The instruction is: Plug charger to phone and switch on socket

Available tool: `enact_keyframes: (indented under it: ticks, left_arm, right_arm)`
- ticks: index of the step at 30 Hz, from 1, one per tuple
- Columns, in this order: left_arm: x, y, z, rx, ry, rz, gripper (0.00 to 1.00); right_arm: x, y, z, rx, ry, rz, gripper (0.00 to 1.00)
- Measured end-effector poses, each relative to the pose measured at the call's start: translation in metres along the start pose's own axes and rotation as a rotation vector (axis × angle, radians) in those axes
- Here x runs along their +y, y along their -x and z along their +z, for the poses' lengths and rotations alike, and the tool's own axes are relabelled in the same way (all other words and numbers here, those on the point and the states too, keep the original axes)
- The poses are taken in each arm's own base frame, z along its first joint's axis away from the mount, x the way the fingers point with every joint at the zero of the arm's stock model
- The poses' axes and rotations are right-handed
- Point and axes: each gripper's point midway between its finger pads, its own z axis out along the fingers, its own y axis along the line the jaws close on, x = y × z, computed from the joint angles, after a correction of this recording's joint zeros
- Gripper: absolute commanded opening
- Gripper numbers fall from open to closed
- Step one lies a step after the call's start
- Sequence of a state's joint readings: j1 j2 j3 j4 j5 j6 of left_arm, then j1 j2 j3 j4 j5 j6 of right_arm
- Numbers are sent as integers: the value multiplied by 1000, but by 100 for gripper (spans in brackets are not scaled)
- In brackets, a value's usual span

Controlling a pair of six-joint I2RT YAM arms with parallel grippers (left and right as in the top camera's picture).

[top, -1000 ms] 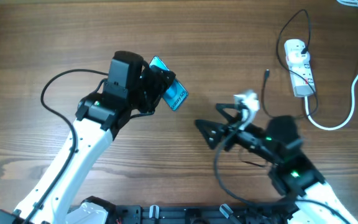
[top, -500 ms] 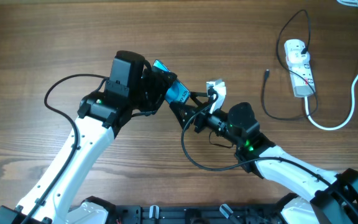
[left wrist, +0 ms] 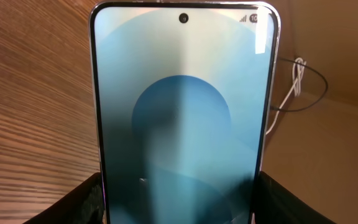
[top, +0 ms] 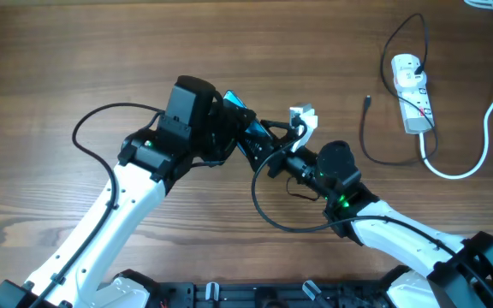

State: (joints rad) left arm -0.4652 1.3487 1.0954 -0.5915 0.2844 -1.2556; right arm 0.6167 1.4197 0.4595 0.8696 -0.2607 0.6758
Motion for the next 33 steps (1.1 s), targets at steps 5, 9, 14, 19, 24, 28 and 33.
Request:
enact_keyframes:
  ticks: [5, 9, 14, 19, 24, 28, 33]
  left_arm:
    - [-7, -2, 1, -1, -24, -3, 47]
    - [-11, -6, 2, 2, -37, -1, 47]
    - [-11, -9, 3, -1, -33, 5, 48]
    - [-7, -9, 3, 0, -18, 2, 47]
    - [-7, -9, 3, 0, -18, 2, 47]
    - [-7, -9, 3, 0, -18, 2, 47]
    - [-7, -9, 3, 0, -18, 2, 47]
  right_arm:
    - [2, -2, 1, -6, -6, 16, 74]
    - [6, -4, 2, -11, -9, 19, 68]
    - [4, -2, 2, -22, -21, 27, 58]
    - [4, -1, 2, -28, -21, 29, 50]
    - [4, 0, 2, -32, -22, 31, 42]
    - [4, 0, 2, -32, -22, 33, 41]
    - [5, 0, 2, -32, -21, 37, 38]
